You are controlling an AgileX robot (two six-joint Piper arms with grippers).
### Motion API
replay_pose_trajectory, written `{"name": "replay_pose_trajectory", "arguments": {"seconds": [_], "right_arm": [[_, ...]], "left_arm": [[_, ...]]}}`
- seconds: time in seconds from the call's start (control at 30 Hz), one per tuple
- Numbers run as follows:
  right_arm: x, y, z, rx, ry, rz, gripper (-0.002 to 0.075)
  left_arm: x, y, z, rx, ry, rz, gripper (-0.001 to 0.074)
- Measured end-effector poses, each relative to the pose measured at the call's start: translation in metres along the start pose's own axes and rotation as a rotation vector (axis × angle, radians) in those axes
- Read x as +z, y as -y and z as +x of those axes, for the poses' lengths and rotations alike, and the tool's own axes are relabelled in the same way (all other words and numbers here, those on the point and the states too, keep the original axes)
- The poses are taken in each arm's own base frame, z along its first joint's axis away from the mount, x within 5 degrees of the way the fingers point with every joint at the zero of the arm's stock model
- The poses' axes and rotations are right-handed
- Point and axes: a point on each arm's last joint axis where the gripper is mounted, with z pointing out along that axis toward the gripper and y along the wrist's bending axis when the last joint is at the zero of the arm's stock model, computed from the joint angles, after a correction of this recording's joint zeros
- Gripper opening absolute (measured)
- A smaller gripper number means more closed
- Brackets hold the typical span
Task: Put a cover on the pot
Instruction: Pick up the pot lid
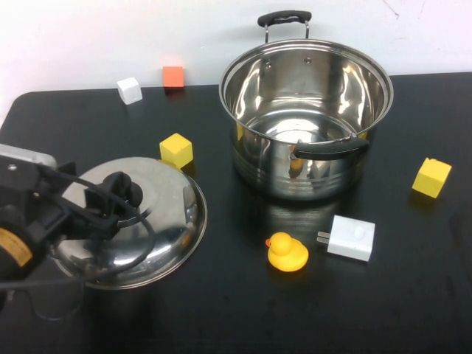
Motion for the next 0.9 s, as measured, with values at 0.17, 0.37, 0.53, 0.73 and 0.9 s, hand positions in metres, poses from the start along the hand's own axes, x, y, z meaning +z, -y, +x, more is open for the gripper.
{"name": "replay_pose_trajectory", "arguments": {"seconds": [0.17,0.37,0.53,0.73,0.9], "right_arm": [[0.000,0.000,0.000,0.000,0.000,0.000,-0.0002],[0.000,0.000,0.000,0.000,0.000,0.000,-0.0002],[0.000,0.000,0.000,0.000,0.000,0.000,-0.0002],[0.000,0.000,0.000,0.000,0.000,0.000,-0.0002],[0.000,0.000,0.000,0.000,0.000,0.000,-0.0002]], "left_arm": [[0.021,-0.004,0.009,0.030,-0.033,0.010,0.0542],[0.035,-0.007,0.022,0.061,-0.072,0.023,0.0542],[0.042,-0.008,0.031,0.057,-0.083,0.033,0.0533],[0.046,-0.006,0.033,0.029,-0.069,0.058,0.0332],[0.046,-0.006,0.032,0.009,-0.071,0.061,0.0330]]}}
